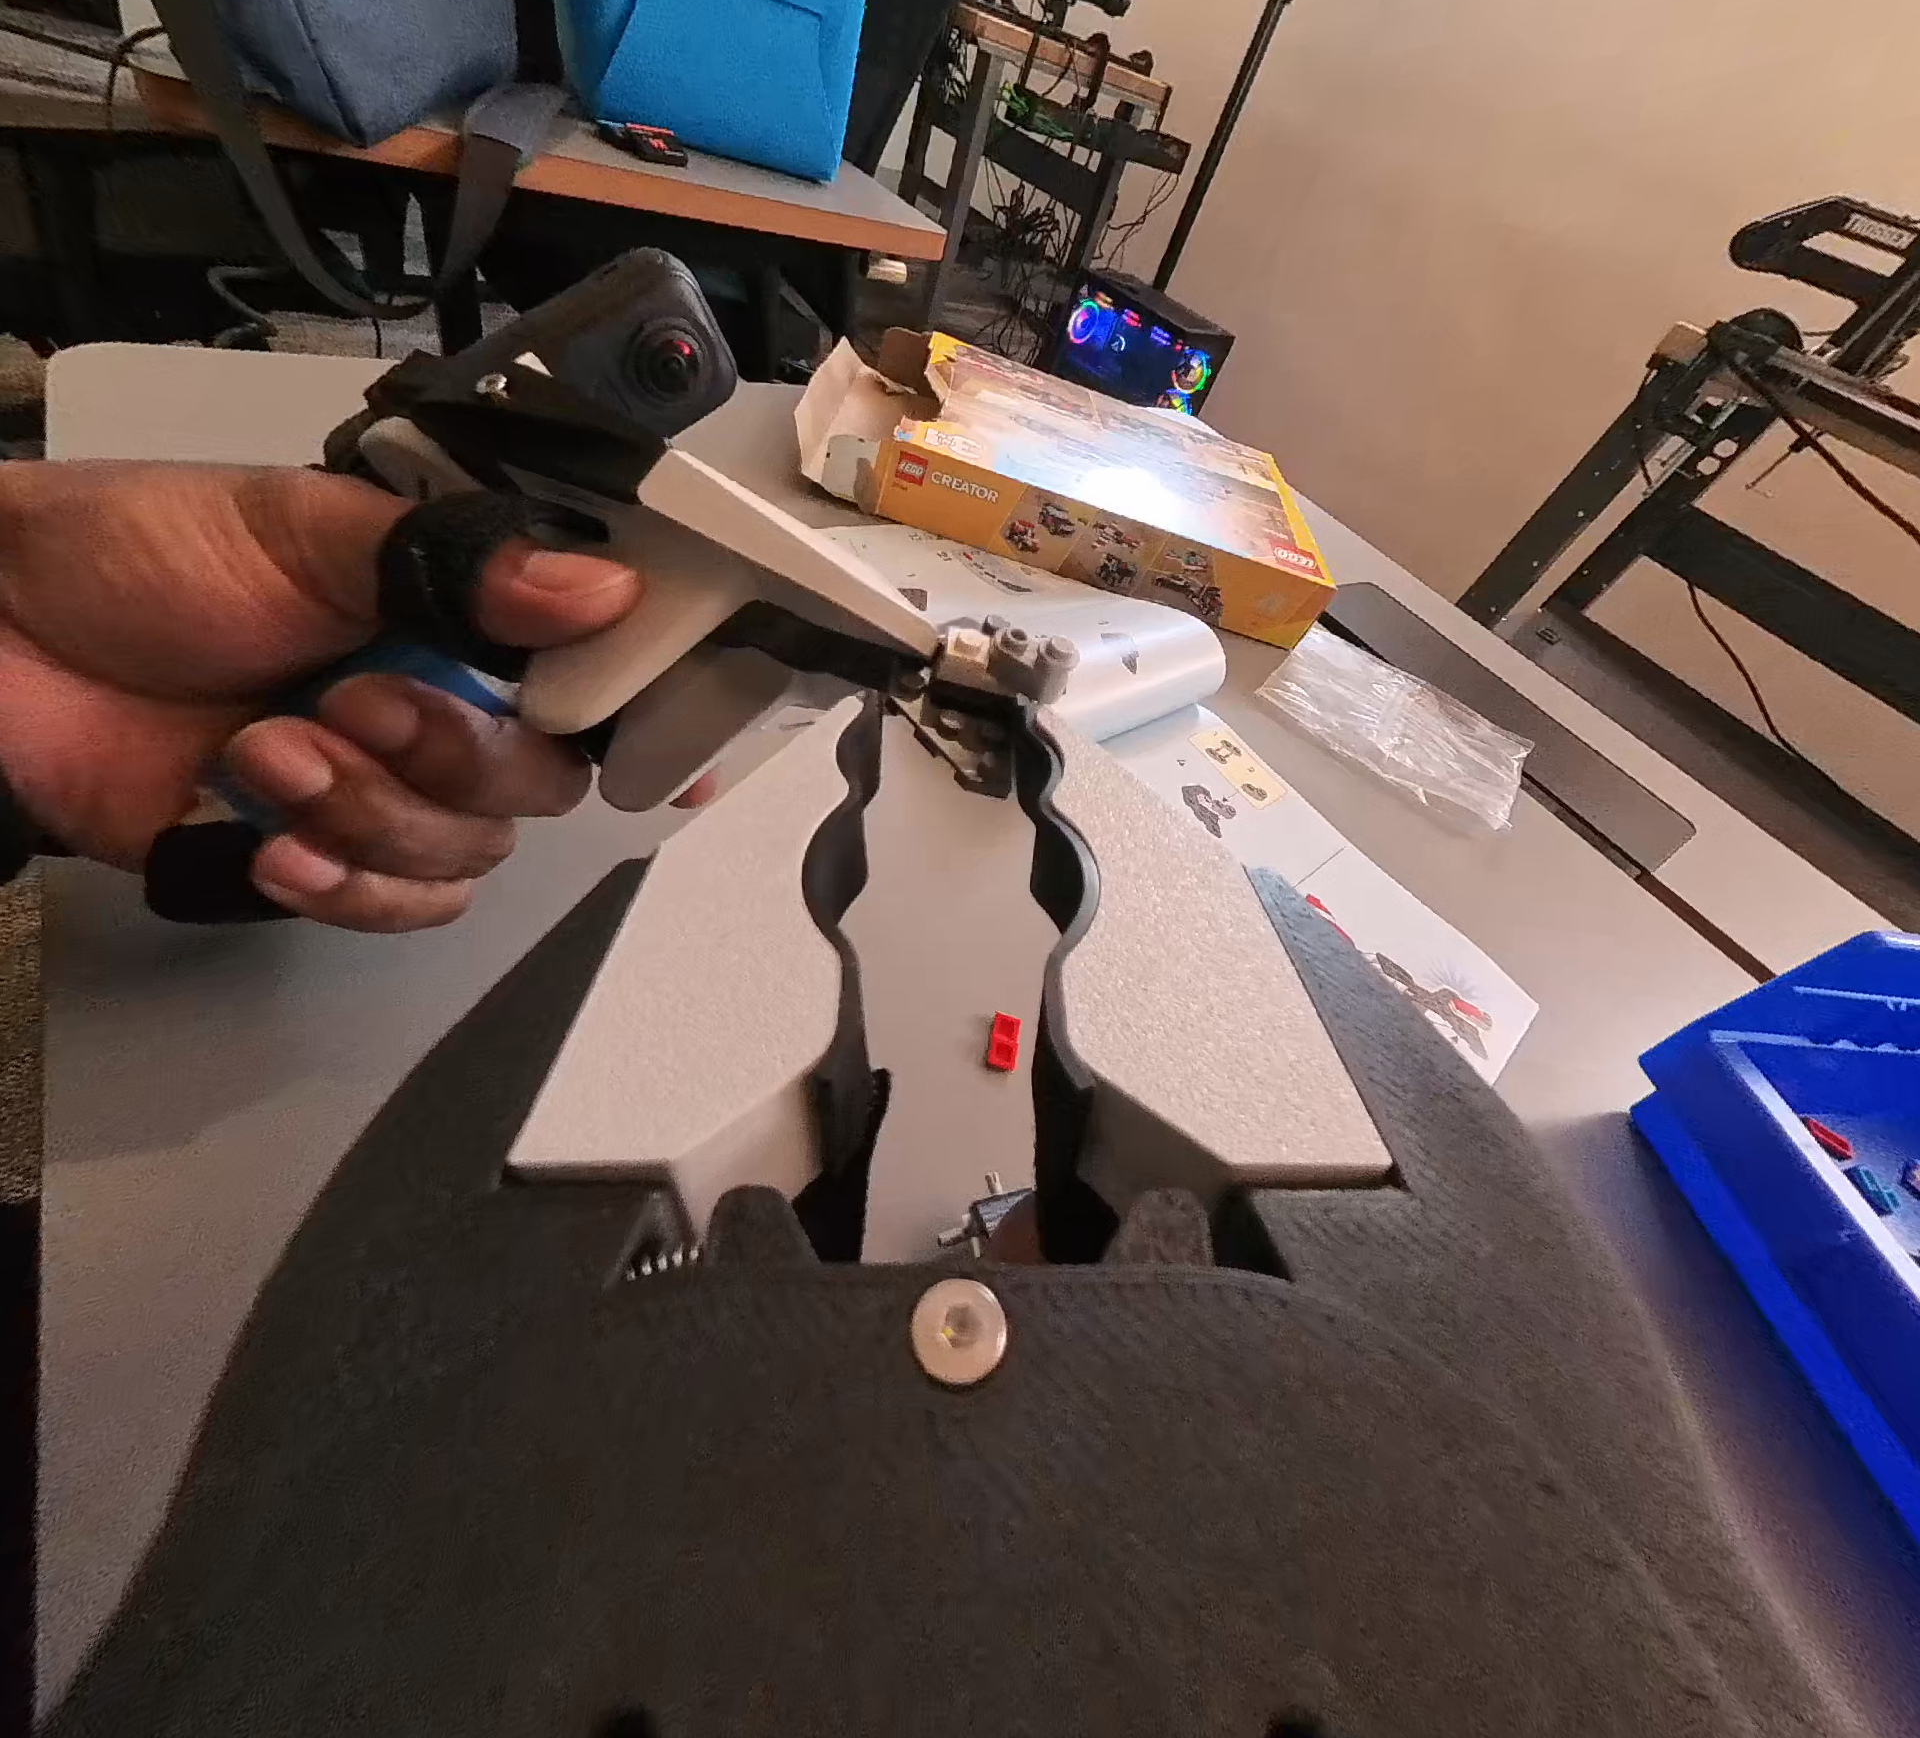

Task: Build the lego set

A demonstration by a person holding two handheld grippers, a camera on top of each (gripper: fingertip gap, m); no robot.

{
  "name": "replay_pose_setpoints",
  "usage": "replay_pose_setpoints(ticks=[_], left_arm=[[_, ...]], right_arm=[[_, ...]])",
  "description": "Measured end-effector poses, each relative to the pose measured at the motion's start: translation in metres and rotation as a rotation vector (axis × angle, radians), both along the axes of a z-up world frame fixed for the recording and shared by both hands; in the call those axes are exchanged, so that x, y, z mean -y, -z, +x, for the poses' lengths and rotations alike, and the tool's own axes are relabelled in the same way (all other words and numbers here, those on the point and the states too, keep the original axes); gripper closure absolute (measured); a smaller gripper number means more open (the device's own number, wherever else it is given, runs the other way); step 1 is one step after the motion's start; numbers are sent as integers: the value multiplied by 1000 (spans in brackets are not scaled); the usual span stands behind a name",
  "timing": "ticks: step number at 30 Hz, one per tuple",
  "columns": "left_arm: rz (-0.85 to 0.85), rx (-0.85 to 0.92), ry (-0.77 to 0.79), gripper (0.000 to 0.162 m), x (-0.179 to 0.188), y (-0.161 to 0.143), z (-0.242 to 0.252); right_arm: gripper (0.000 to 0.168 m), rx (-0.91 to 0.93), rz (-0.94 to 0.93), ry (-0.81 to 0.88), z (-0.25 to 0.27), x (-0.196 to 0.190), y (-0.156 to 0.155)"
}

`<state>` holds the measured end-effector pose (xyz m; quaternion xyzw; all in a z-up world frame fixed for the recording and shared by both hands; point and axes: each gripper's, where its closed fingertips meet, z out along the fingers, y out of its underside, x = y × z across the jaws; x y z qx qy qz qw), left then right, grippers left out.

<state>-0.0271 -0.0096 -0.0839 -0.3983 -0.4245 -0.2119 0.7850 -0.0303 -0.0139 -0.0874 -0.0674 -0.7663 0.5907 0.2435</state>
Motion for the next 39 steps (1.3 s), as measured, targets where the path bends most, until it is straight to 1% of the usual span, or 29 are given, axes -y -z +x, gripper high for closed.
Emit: replay_pose_setpoints(ticks=[6, 14, 18, 24, 30, 34, 36, 39], left_arm=[[27, 13, 4, 157, 0, 0, 0], [111, 19, 21, 157, 3, -5, 1], [115, 17, 49, 157, 1, -6, 4], [75, 3, 110, 157, 0, -5, 13], [38, -30, 245, 157, -15, -8, 32], [19, -49, 313, 157, -25, -8, 42], [7, -54, 333, 157, -28, -8, 45], [1, -65, 357, 157, -31, -8, 49]], right_arm=[[139, 16, -15, -30, 2, 0, 0], [135, 48, -63, -112, 8, -3, -4], [133, 20, -68, -162, 8, -8, -8], [134, 23, -76, -436, 21, -24, -21], [134, 53, -63, -658, 29, -33, -32], [137, 64, -11, -793, 44, -35, -28], [142, 64, 28, -827, 48, -36, -23], [144, 65, 69, -861, 52, -36, -17]])
